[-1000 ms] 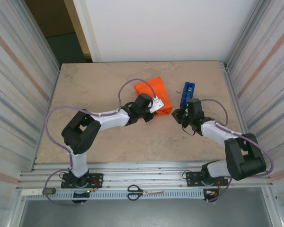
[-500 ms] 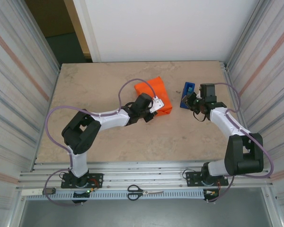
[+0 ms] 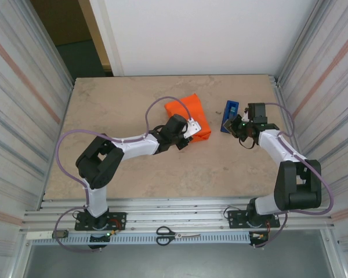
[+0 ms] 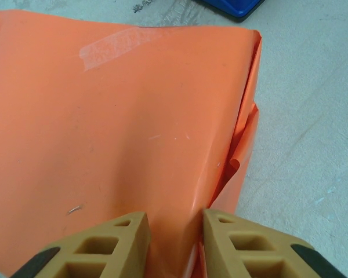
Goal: Wrap the gift box in paper
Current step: Tear off the tape with the cutter.
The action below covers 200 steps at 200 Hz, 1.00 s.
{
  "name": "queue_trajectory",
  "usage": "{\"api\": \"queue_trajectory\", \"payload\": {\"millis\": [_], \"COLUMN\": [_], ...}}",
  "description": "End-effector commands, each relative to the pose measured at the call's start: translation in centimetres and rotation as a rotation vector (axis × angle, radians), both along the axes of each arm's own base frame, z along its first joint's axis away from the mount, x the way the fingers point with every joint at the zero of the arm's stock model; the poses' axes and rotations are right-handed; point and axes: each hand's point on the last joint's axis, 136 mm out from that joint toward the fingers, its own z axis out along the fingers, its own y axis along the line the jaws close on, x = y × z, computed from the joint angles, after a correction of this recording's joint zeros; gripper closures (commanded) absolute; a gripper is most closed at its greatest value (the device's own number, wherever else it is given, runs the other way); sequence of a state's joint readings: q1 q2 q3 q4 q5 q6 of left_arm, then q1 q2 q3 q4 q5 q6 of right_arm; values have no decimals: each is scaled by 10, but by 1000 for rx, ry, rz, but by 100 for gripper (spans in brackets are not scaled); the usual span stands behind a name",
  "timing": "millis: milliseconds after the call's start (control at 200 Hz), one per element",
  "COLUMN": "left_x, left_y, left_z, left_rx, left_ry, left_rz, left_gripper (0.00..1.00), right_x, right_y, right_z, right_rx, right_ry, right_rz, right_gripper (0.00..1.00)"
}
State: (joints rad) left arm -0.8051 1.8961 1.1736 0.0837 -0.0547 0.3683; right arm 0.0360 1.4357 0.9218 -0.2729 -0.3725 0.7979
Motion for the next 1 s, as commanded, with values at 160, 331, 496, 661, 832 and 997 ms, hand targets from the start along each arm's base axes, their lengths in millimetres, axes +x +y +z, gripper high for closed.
{"api": "queue_trajectory", "payload": {"millis": [160, 331, 496, 661, 832, 997], "left_x": [-68, -68, -68, -68, -69, -69], "left_y": [43, 42, 42, 41, 41, 40], "left_z": [-113, -114, -116, -116, -117, -117], "left_rx": [258, 262, 265, 264, 266, 268], "left_ry": [330, 330, 332, 333, 336, 334], "left_rz": [-35, -39, -39, -39, -40, -45], "left_gripper": [70, 70, 71, 71, 71, 71], "right_x": [32, 56, 73, 79, 80, 81], "right_y": [-42, -41, -34, -37, -37, -35], "right_z": [2, -6, -17, -30, -39, -50], "right_rx": [-49, 18, 77, 75, 76, 101], "right_ry": [25, 29, 51, 84, 104, 127], "right_rz": [-13, 21, 53, 38, 32, 34], "right_gripper": [75, 73, 75, 73, 72, 73]}}
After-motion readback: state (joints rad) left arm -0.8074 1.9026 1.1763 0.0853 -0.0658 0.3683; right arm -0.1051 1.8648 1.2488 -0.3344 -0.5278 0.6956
